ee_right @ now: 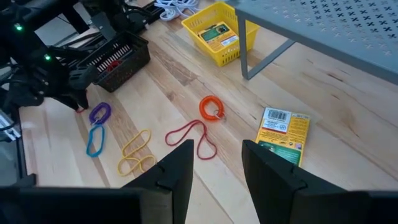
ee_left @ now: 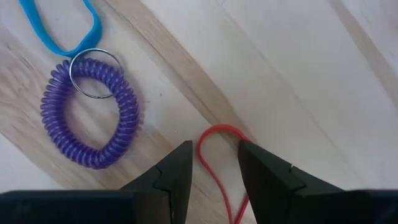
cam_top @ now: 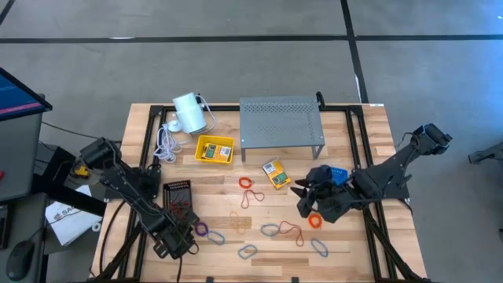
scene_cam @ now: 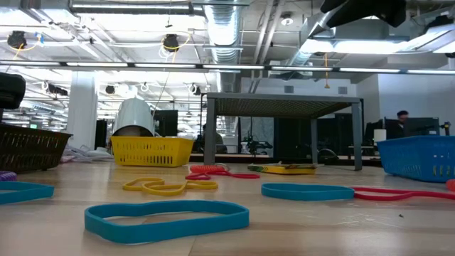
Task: Pick & Place Office Desk Supplies
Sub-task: Put the red rubber band into the black bin
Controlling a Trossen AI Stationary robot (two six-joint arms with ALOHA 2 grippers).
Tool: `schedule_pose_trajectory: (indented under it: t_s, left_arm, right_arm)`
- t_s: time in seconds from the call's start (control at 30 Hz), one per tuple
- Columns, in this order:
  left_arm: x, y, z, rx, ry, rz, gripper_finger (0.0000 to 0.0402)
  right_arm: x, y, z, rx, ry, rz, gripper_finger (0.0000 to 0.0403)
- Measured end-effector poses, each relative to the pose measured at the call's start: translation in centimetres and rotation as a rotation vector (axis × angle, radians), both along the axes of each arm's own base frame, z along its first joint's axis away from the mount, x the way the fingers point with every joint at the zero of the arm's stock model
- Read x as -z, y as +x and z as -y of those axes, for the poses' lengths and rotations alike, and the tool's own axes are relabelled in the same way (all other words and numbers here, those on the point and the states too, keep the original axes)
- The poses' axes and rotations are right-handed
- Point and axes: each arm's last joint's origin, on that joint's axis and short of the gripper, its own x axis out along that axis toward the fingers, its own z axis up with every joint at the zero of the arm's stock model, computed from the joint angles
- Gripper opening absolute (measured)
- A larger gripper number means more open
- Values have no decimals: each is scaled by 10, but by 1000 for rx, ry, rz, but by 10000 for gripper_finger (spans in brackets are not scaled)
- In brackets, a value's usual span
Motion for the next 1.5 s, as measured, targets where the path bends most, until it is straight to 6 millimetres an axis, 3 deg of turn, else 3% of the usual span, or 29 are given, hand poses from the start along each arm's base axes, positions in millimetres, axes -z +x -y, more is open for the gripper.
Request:
schedule_pose_trajectory:
  t_s: [0.13, 0.37, 0.8, 1.17, 1.5]
  left_arm:
    - [-3, 1, -1, -6, -19, 9, 107]
    - [-3, 2, 0, -11, -31, 22, 9]
    - [-5, -1, 4, -65, -52, -17, 0]
    - [-28, 1, 13, -52, 6, -81, 0]
    - [-61, 8, 20, -62, 21, 34, 0]
  right_arm:
    - [0, 0, -2, -6, 2, 3, 133]
    - [0, 0, -5, -15, 10, 15, 134]
    - [0, -2, -10, -35, 16, 21, 133]
    - [-1, -2, -10, -36, 14, 21, 133]
    - [-1, -2, -10, -39, 10, 19, 133]
